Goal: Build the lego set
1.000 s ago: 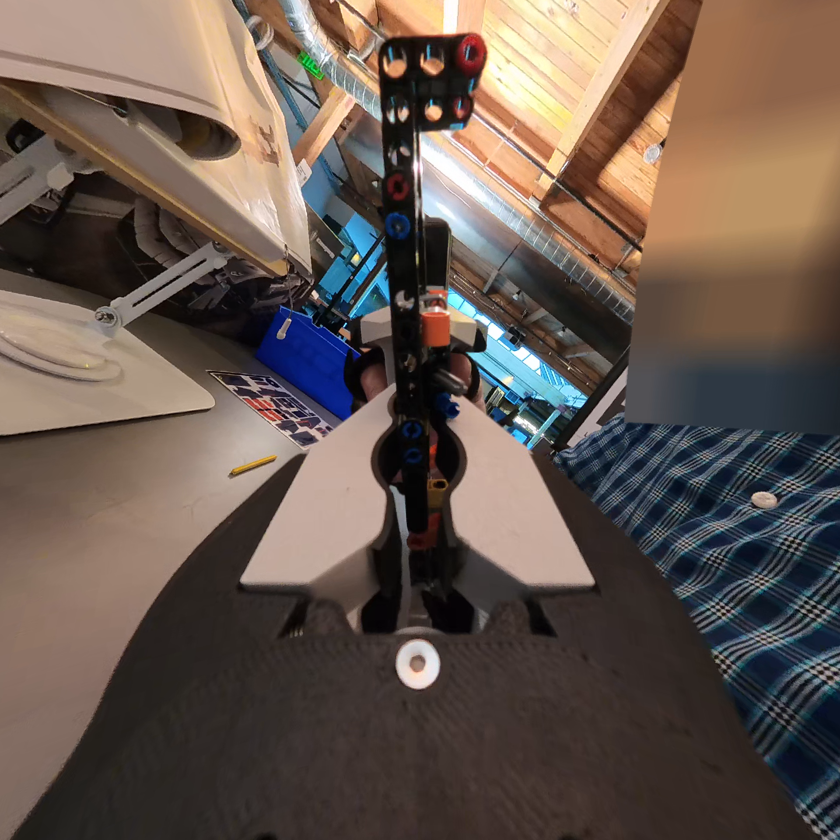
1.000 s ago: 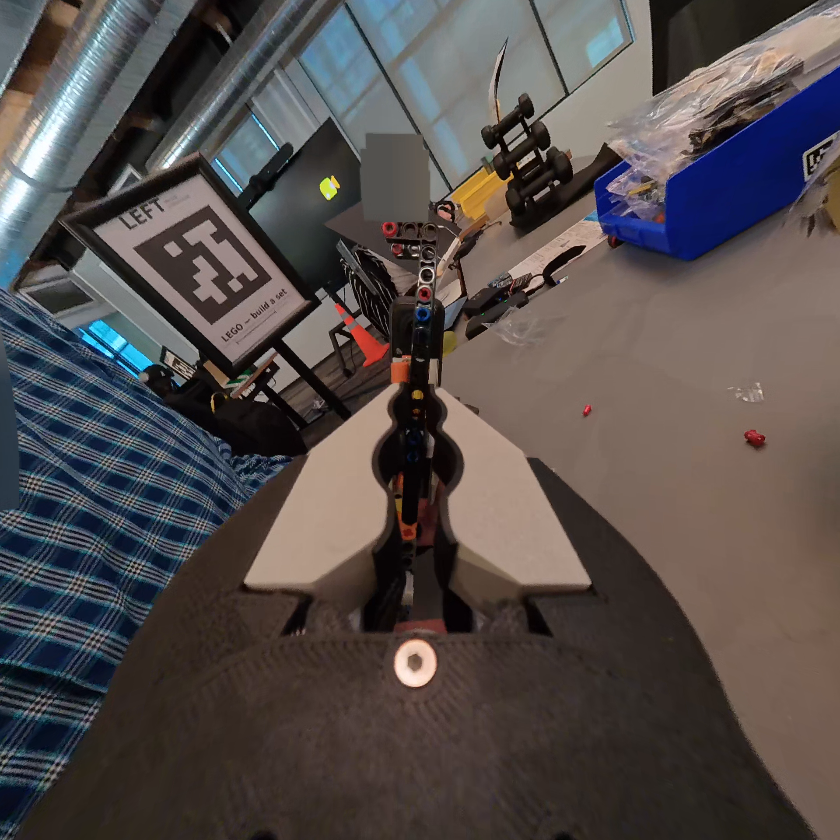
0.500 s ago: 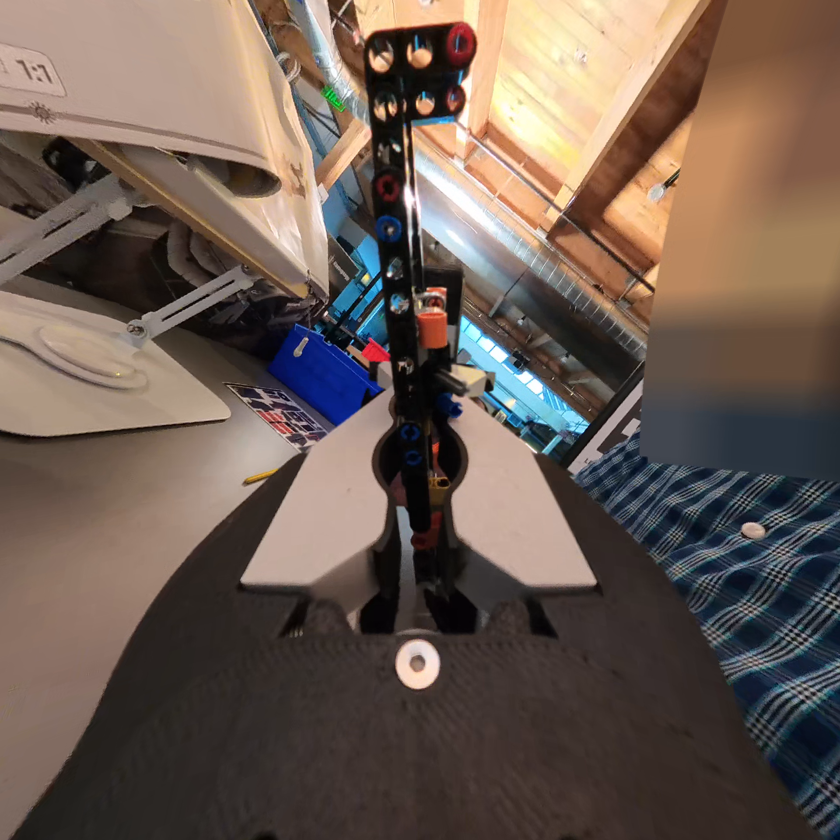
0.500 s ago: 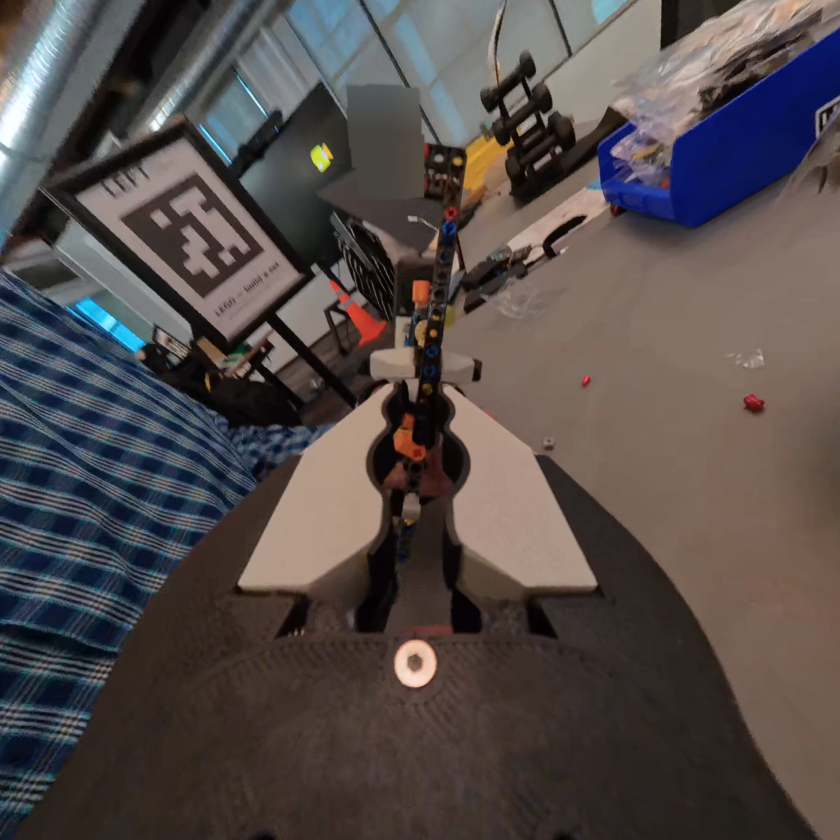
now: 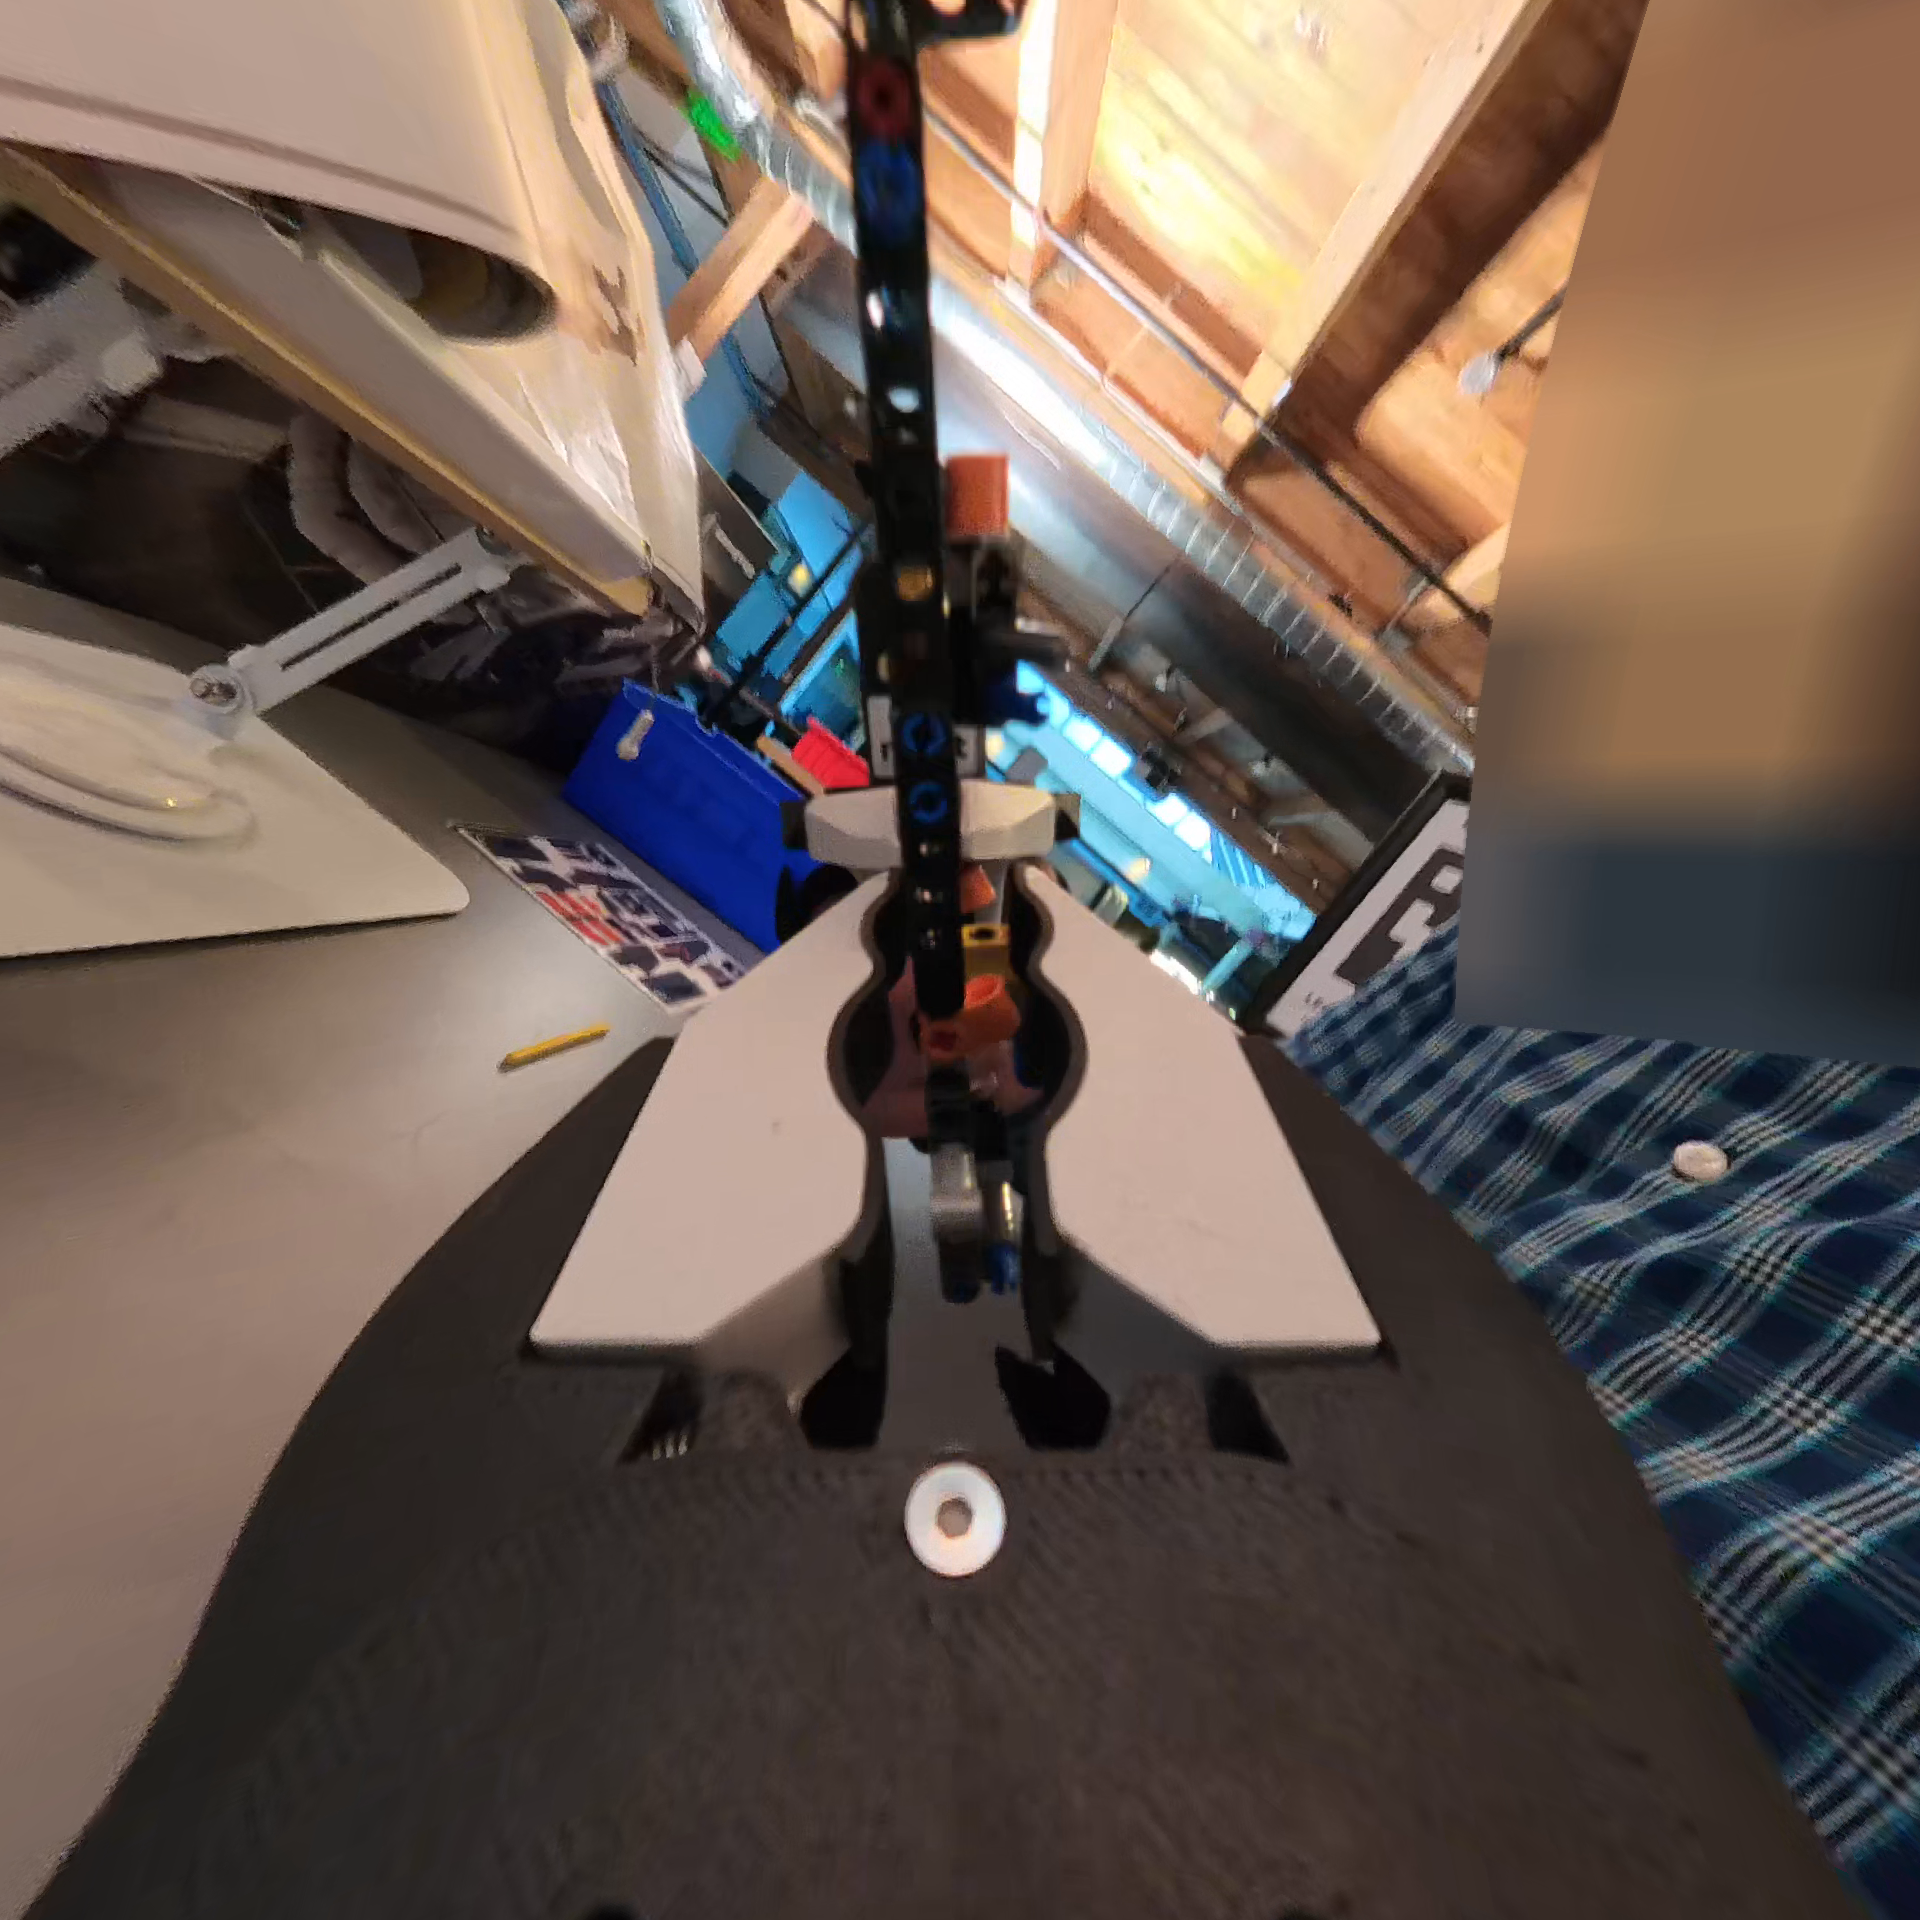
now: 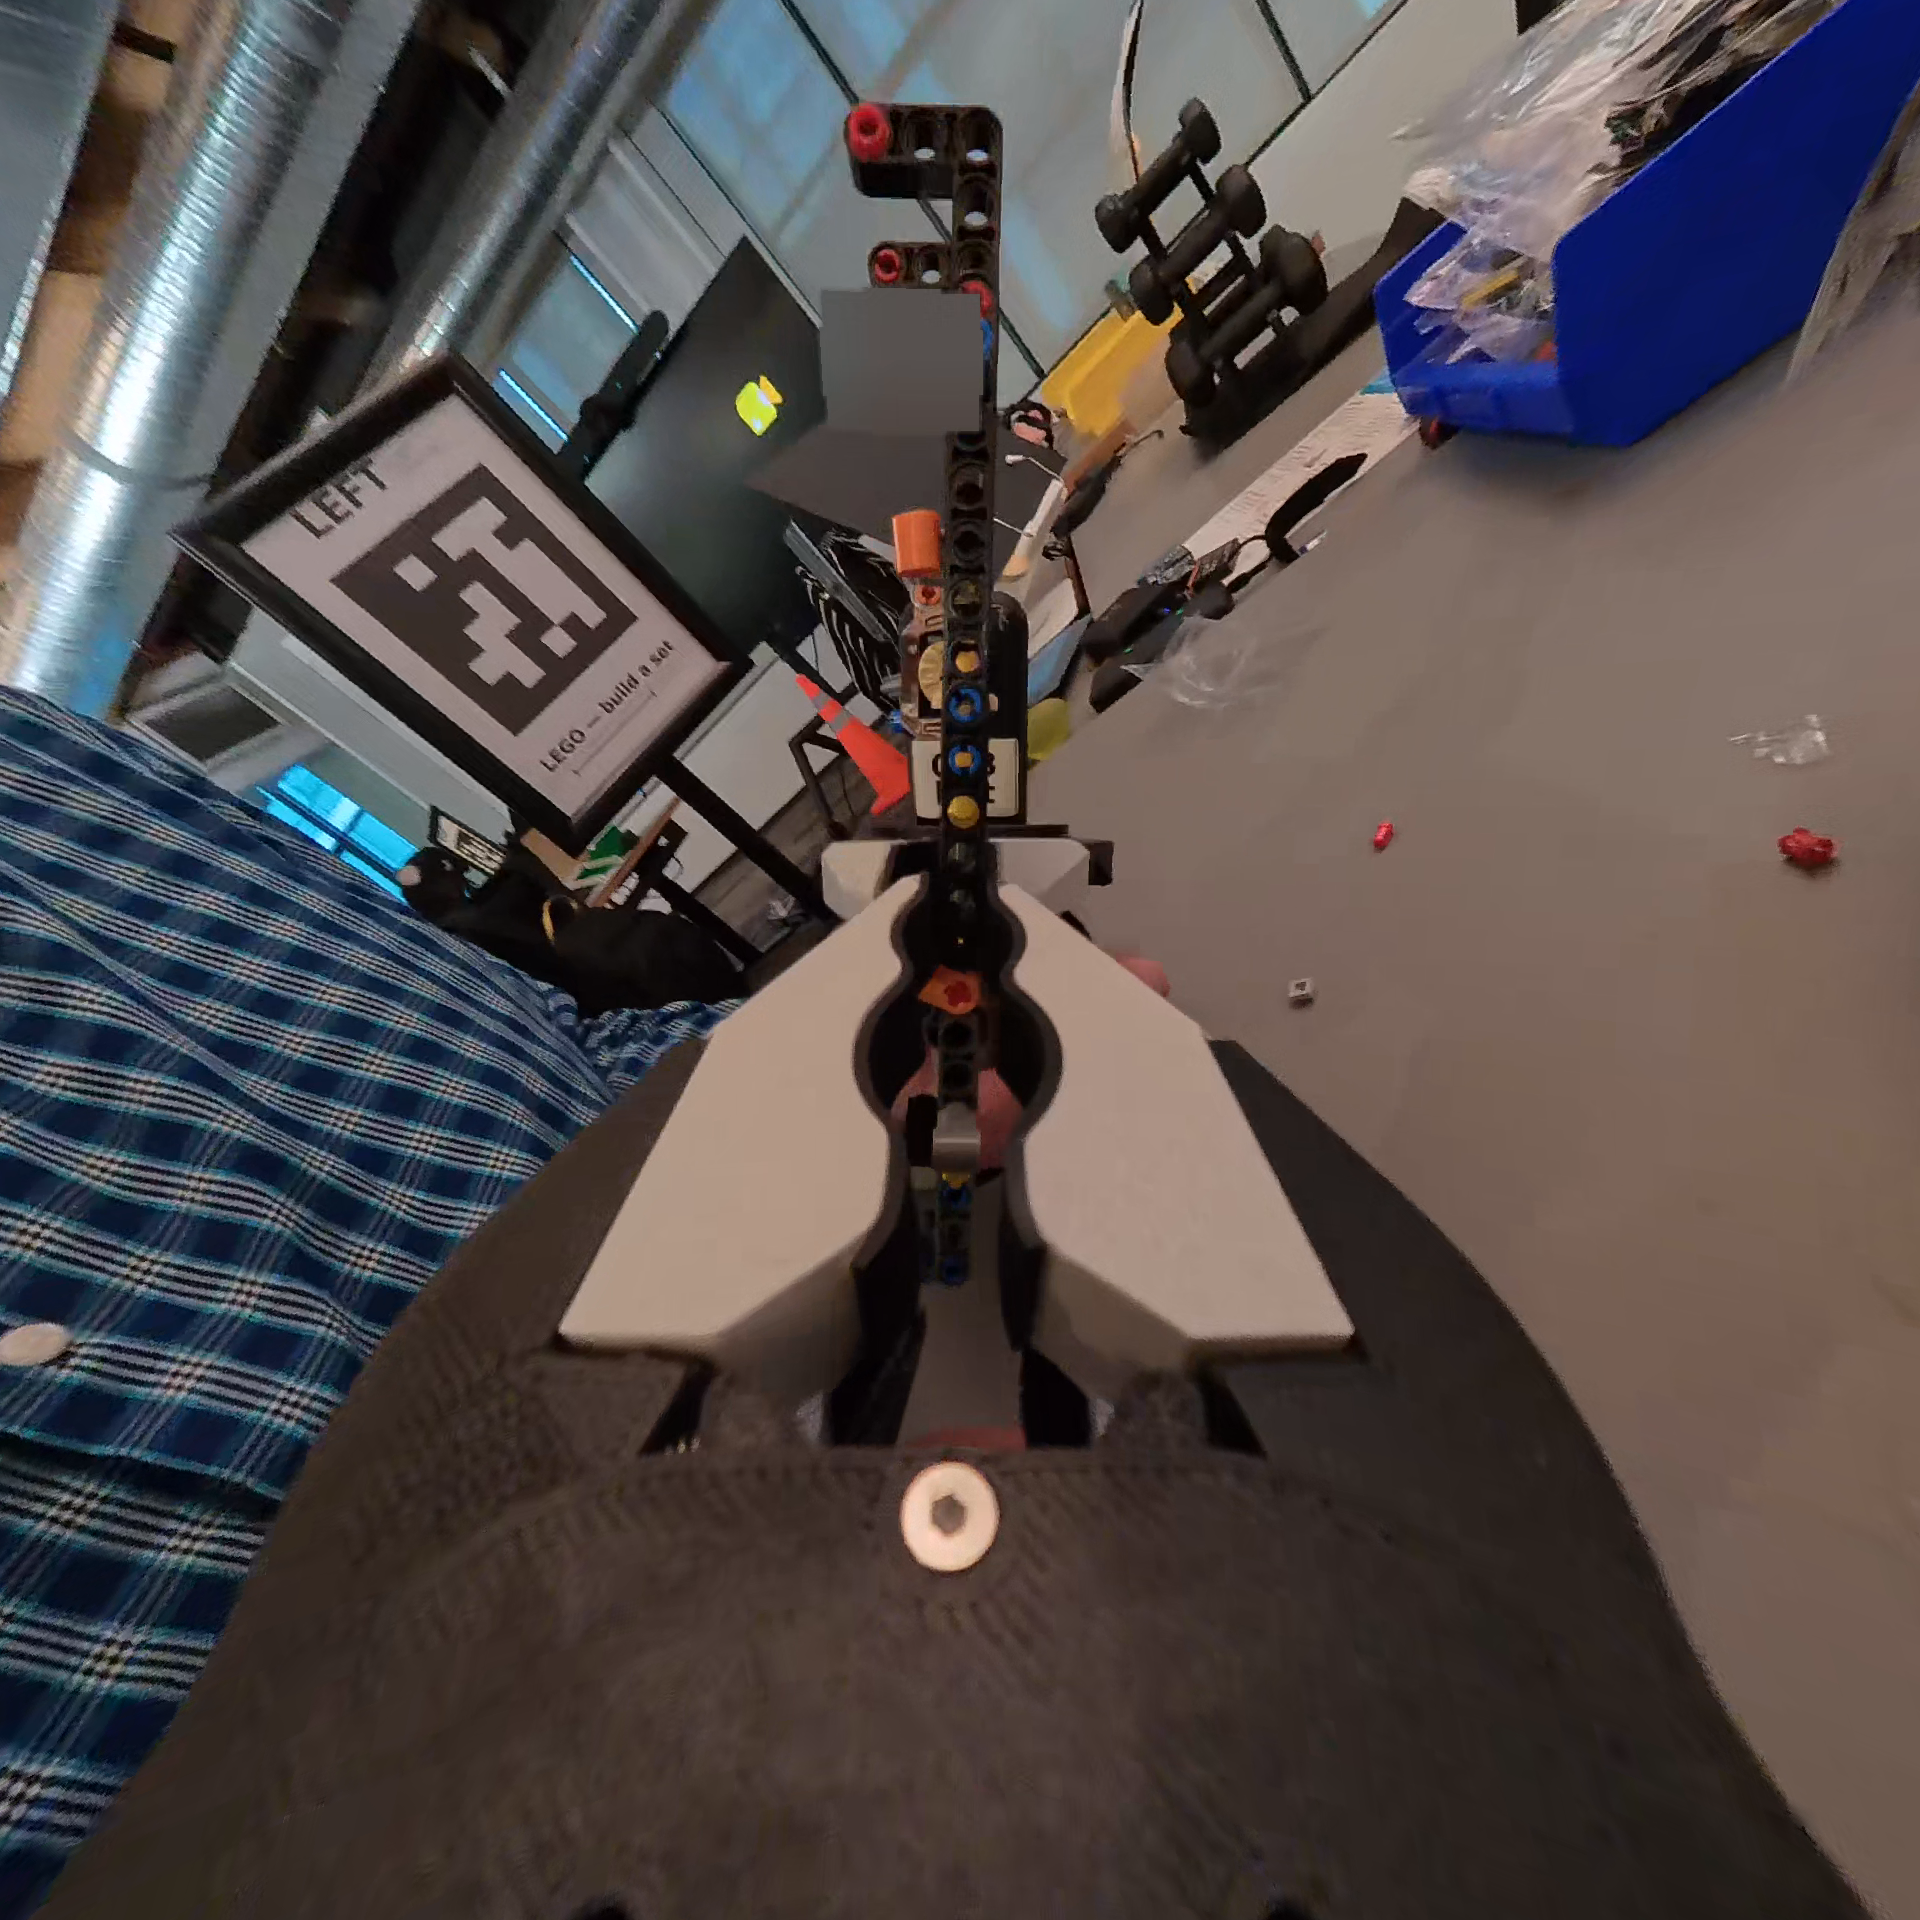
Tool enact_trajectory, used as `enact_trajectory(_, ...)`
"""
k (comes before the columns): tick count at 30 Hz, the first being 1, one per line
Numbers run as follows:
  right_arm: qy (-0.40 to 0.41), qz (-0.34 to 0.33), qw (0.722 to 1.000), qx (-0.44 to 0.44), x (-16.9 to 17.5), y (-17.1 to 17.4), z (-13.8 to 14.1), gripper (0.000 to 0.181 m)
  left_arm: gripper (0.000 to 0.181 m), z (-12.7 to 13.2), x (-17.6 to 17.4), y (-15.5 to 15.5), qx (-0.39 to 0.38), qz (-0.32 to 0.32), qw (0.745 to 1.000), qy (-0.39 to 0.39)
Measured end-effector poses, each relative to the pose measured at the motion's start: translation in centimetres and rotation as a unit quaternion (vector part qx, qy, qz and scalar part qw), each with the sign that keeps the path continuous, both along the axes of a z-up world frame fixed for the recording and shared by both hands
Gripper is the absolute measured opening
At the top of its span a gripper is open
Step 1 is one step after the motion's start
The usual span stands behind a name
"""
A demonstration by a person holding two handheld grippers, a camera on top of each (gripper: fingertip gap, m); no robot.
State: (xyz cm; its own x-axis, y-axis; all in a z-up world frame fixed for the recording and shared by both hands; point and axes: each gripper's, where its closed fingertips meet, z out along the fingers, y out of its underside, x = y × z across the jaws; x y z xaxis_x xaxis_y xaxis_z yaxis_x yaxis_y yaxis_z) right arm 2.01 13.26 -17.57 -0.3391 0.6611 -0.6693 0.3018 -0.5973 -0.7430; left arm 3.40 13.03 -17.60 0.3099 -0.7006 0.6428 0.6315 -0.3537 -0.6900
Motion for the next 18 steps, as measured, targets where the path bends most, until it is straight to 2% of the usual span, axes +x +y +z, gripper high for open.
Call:
enact_trajectory(3, 0.002, -0.007, 1.0, -0.016, -0.24, -0.28, -0.14, 0.004, 0.019, -0.14, 0.53, 0.11, -0.004, -0.008, 1.0, 0.011)
enact_trajectory(9, 0.002, -0.012, 1.0, -0.027, -0.54, -0.45, -0.22, 0.005, 0.01, -0.53, 0.24, 0.19, -0.002, 0.003, 0.999, 0.045)
enact_trajectory(18, -0.006, 0.005, 0.999, 0.045, -0.15, -0.6, -0.55, 0.006, 0.007, -0.89, 0.24, 0.14, -0.004, 0.012, 0.997, 0.074)
